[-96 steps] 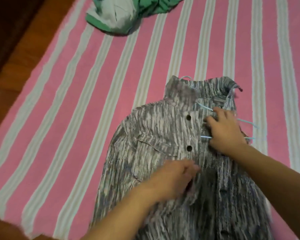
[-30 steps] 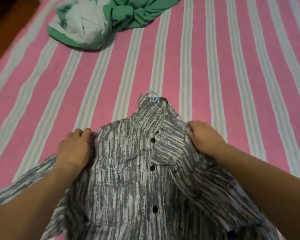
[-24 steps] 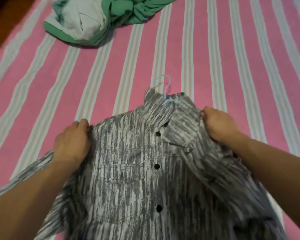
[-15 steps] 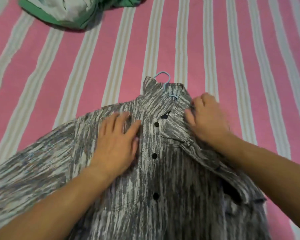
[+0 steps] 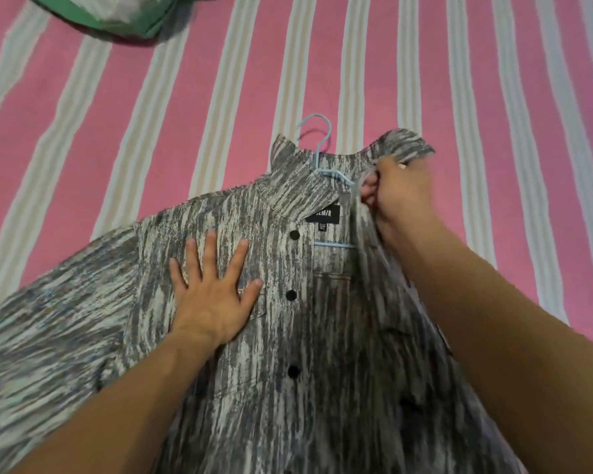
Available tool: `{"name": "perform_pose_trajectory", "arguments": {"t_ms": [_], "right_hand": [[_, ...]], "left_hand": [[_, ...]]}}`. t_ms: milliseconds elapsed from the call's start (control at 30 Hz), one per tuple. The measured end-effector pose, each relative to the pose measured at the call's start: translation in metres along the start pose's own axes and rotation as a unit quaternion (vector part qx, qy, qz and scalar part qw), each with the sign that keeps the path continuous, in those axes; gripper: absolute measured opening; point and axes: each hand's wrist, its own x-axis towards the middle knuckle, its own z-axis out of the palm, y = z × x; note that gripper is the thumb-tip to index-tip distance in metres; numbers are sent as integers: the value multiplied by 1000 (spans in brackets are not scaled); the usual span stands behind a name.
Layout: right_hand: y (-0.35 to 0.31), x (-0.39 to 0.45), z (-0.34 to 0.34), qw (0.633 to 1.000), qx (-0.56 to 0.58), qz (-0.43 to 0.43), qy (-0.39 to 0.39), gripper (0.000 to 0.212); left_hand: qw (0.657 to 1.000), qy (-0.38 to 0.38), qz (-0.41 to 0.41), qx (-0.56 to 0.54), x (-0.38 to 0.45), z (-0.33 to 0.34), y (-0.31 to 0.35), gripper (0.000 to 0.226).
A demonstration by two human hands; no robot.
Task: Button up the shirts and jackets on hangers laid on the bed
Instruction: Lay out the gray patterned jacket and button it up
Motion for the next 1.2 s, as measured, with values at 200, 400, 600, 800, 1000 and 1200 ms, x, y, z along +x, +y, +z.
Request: {"name": "perform_pose_trajectory", "arguments": {"t_ms": [200, 400, 600, 800, 1000, 1200], "right_hand": [[39, -35, 12, 867, -458, 8, -197, 69], [26, -139, -126, 838, -499, -217, 41, 17], [162, -291, -291, 806, -592, 24, 5, 36], [213, -347, -330, 688, -715, -30, -124, 110], [189, -342, -375, 820, -570, 41, 25, 45], [93, -379, -467, 743, -654, -83, 111, 23]], "left_hand": [[994, -109, -12, 24, 10, -23, 3, 76], [999, 19, 41, -8, -52, -26, 25, 68], [948, 15, 209, -240, -265, 41, 42, 37], [972, -175, 153, -35, -358, 111, 32, 84], [978, -89, 171, 83, -394, 152, 2, 93], [988, 9, 48, 147, -408, 124, -2, 84]]}}
